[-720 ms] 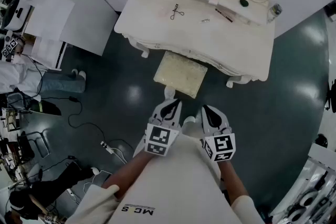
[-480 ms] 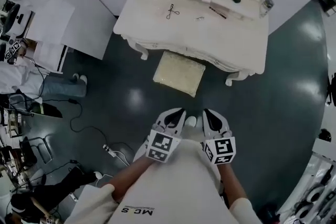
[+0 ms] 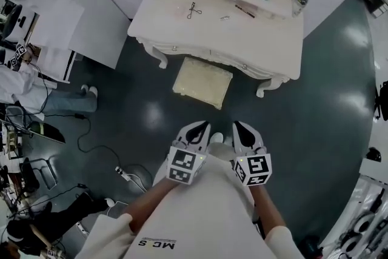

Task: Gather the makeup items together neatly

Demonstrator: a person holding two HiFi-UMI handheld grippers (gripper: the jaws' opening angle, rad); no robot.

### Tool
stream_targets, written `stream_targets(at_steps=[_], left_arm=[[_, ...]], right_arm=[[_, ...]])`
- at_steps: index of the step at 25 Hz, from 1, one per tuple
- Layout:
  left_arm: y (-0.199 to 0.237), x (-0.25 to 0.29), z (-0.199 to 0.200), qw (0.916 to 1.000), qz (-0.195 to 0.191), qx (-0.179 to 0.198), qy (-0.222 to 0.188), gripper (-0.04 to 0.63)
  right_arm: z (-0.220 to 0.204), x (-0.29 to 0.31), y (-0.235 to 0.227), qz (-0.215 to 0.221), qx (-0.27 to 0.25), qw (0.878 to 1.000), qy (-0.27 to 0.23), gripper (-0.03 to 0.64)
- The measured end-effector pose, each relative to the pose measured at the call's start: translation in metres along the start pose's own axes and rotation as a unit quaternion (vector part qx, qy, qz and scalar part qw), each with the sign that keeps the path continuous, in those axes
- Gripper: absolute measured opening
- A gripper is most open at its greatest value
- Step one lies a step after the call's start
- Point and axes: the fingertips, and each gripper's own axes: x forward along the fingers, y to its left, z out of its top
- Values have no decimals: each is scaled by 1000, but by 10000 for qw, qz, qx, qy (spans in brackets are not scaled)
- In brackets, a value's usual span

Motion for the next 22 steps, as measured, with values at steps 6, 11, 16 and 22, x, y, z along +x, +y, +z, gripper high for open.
stream_targets(at_steps=[6, 11, 16, 22], left_arm=[[6, 4, -5, 9998, 7, -214, 63, 9], [20, 22, 17, 9998, 45, -158, -130, 9], [58, 50, 39, 9996, 9, -242, -129, 9], [121, 88, 84, 9998, -69, -186, -78, 9]], right_arm=[[-4, 2, -9, -53, 80, 9999, 81, 3], [4, 25, -23, -81, 60, 9998, 143, 3], [27, 71, -33, -50, -53, 9997, 240, 3], [77, 136, -49, -264, -118, 9995, 156, 3]])
